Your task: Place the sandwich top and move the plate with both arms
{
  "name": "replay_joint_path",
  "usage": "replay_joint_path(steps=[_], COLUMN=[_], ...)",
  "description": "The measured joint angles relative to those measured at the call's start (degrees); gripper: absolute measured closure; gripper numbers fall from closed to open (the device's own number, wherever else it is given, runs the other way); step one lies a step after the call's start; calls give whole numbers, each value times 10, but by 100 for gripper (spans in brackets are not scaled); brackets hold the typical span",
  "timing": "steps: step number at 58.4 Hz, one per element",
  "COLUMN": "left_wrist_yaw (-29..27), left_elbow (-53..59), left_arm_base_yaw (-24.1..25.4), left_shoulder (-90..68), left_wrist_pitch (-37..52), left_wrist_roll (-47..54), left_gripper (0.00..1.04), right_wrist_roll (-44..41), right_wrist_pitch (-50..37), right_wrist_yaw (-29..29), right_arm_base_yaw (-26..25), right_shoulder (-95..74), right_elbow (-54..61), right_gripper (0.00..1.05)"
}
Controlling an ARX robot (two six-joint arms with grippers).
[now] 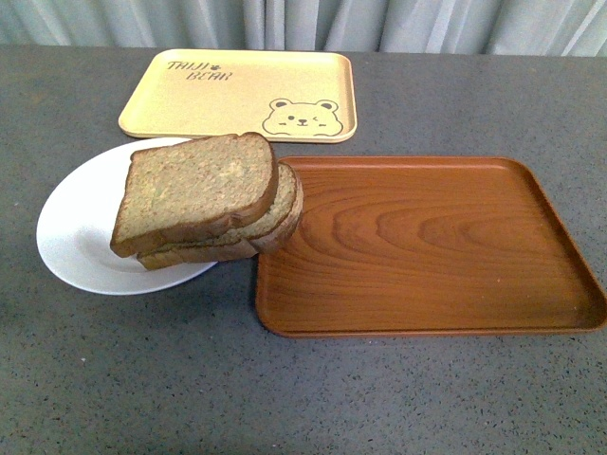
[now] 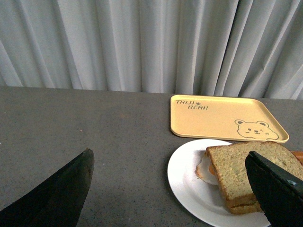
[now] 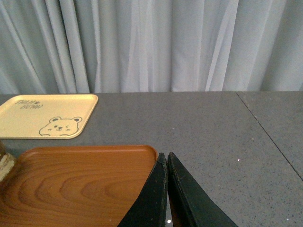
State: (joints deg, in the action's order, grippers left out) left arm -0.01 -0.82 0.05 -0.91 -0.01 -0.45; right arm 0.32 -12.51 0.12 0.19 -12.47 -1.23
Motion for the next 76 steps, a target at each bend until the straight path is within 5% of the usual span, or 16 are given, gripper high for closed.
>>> replay_joint_path(steps=[7,11,27,29,35,39,52,67,76], left_wrist_yaw=[0,0,0,23,221,269,254,240,237], left_elbow=[0,0,0,-5,-84,-113,-185,-236,-239], left_arm_base_yaw=[0,0,0,6,38,13,17,40,54], left_shoulder=[0,0,0,-9,-158,-305,-643,-911,-992], left_wrist_pitch=[0,0,0,-14,-152,-85,185,317,366], left_wrist_roll=[0,0,0,-8,-96,-165,-275,-327,-351], left_gripper=[9,9,9,9,9,9,9,9,9], right_wrist_roll=[0,0,0,0,0,-1,-1,-1,-1], right_wrist_pitch=[27,117,124,124,124,124,125,125,125], right_wrist_yaw=[0,0,0,0,-2,-2,-1,-1,-1], right_arm_base_yaw=[0,0,0,0,0,0,0,0,0], right_shoulder=[26,102,121,121,121,122,122,122,122], right_elbow=[0,0,0,0,0,0,0,0,0], right_gripper=[103,103,103,103,103,90,52,10,9])
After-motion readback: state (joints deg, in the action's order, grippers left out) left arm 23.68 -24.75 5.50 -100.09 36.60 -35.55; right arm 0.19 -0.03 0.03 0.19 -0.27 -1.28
